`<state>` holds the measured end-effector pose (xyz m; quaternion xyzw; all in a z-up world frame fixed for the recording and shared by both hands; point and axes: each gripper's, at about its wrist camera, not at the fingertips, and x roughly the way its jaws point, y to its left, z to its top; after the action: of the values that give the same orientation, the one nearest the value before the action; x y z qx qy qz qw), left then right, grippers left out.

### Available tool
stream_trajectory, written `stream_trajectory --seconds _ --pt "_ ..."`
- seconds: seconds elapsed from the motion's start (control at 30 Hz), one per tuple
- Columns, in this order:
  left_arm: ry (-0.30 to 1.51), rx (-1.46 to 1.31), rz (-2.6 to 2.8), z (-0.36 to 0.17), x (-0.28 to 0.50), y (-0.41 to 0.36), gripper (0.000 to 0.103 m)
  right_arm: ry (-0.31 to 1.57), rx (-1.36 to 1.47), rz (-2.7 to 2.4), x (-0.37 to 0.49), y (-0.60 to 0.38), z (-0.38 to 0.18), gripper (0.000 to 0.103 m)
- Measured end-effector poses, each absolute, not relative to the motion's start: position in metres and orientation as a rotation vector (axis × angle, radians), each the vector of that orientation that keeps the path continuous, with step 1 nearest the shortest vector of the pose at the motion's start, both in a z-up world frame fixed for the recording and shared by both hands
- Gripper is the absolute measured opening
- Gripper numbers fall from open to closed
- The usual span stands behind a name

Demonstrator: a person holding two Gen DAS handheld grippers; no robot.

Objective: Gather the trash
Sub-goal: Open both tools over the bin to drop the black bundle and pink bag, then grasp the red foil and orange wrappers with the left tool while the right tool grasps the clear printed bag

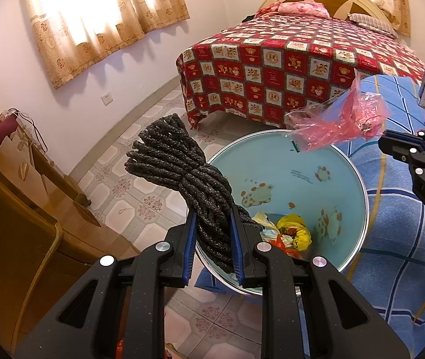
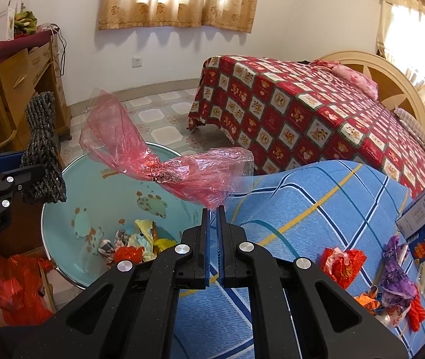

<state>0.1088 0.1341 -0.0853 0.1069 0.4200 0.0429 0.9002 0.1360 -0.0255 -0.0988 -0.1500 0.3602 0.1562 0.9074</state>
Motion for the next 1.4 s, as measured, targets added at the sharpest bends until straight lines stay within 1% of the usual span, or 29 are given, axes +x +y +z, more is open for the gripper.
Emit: stream_trajectory --seconds 0.17,0.23,0.27,0.3,0.37,0.4,0.43,0.5,0.67,0.73,0.77,0.87,0.97,1.0,1.03,1.17,1.27,1.33,1.4 --pt "0.867 0.221 0.080 -0.085 0.108 0.130 0.023 0.742 -0.315 0.332 0.135 -0.024 -0.099 0.005" --pt "0.866 0.220 0.072 -0.085 0.107 0.125 0.027 0.729 -0.313 0.342 0.134 -0.023 -0.098 0.006" --pt "0.864 0.219 0.069 -0.084 0.106 0.124 0.028 0.724 -0.311 0.347 0.133 -0.023 -0.098 0.009" --pt "0.860 0.218 0.069 -0.083 0.105 0.121 0.031 0.715 -0.308 0.351 0.131 -0.024 -0.097 0.021" --pt "0.858 0.215 0.066 -0.083 0.104 0.119 0.035 0.709 -0.304 0.352 0.130 -0.025 -0.097 0.035" --pt "0.858 0.213 0.067 -0.082 0.105 0.121 0.041 0.708 -0.302 0.354 0.130 -0.025 -0.098 0.035" --pt "0.856 0.209 0.067 -0.081 0.104 0.120 0.050 0.710 -0.299 0.353 0.130 -0.025 -0.098 0.035" --pt "0.849 0.207 0.072 -0.081 0.104 0.121 0.056 0.710 -0.290 0.352 0.130 -0.026 -0.099 0.038" --pt "0.852 0.206 0.066 -0.081 0.105 0.121 0.058 0.714 -0.263 0.341 0.130 -0.032 -0.101 0.044" --pt "0.850 0.204 0.067 -0.081 0.105 0.121 0.069 0.714 -0.259 0.337 0.130 -0.035 -0.102 0.046" --pt "0.847 0.204 0.068 -0.081 0.104 0.120 0.070 0.713 -0.256 0.334 0.129 -0.036 -0.103 0.048" --pt "0.850 0.203 0.065 -0.081 0.104 0.120 0.070 0.705 -0.245 0.324 0.126 -0.039 -0.103 0.059" --pt "0.853 0.203 0.067 -0.082 0.104 0.122 0.071 0.703 -0.240 0.319 0.124 -0.042 -0.103 0.063" --pt "0.856 0.201 0.068 -0.082 0.104 0.122 0.076 0.703 -0.239 0.317 0.124 -0.043 -0.103 0.066" --pt "0.855 0.198 0.071 -0.082 0.104 0.122 0.082 0.701 -0.236 0.315 0.123 -0.044 -0.103 0.067" --pt "0.854 0.196 0.070 -0.083 0.105 0.122 0.083 0.700 -0.226 0.305 0.119 -0.050 -0.103 0.068" --pt "0.859 0.199 0.069 -0.084 0.105 0.121 0.085 0.698 -0.213 0.290 0.114 -0.059 -0.104 0.076" --pt "0.860 0.202 0.071 -0.086 0.104 0.119 0.092 0.702 -0.202 0.279 0.108 -0.068 -0.104 0.077" --pt "0.865 0.203 0.064 -0.088 0.104 0.117 0.092 0.702 -0.193 0.264 0.102 -0.077 -0.103 0.079"
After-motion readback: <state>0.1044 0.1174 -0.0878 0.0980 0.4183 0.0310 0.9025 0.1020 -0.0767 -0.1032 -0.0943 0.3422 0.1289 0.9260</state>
